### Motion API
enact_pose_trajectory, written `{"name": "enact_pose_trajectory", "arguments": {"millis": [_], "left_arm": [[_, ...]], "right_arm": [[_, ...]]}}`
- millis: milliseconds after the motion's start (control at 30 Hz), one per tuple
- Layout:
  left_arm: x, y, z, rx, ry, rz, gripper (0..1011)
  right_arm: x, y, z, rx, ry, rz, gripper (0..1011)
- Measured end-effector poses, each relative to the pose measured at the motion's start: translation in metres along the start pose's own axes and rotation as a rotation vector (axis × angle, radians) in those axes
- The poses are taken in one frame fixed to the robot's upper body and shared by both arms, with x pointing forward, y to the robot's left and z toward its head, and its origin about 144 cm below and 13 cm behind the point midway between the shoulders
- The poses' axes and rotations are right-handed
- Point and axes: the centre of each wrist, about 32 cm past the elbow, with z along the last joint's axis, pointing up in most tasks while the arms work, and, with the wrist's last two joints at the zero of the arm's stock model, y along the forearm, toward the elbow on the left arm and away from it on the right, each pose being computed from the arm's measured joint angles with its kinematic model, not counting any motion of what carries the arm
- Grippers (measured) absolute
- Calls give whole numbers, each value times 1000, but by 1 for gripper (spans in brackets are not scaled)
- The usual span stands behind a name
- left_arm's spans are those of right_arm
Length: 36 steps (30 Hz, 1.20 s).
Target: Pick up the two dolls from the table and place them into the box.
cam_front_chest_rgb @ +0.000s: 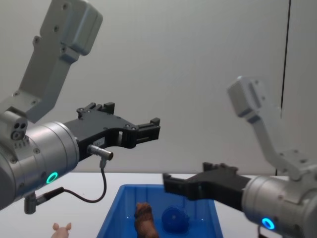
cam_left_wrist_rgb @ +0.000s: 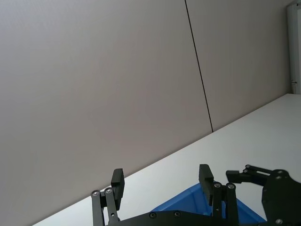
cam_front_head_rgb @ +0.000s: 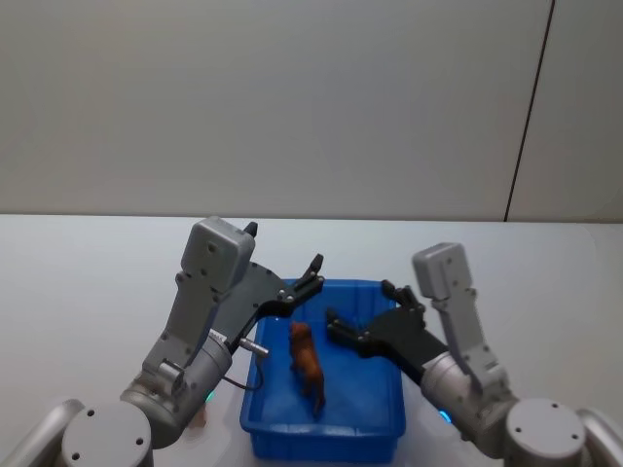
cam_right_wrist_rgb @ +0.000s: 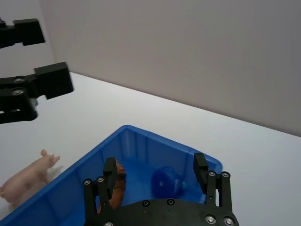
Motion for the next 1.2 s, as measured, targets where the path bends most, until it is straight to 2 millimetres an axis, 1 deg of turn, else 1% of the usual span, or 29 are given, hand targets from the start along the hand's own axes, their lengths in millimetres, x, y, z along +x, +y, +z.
{"name": "enact_pose_trajectory", "arguments": {"millis": [33,167,267,300,533,667,933,1200], "left_arm": [[0,0,0,0,0,0,1001],[0,0,0,0,0,0,1001],[0,0,0,0,0,0,1001],[0,0,0,0,0,0,1001],[0,0,0,0,0,0,1001],[0,0,0,0,0,0,1001],[0,0,0,0,0,0,1001],[0,0,0,-1,1,1,1001]], "right_arm": [[1,-1,0,2,2,-7,1001],[5,-10,0,11,8,-53,1001],[10,-20,1,21,13,-98,1001],[10,-20,1,21,13,-98,1001],[20,-40,2,30,27,-185,1001],[23,-47,2,32,31,-213,1001],[26,-57,3,34,36,-251,1001],[28,-62,4,36,38,-269,1001]]}}
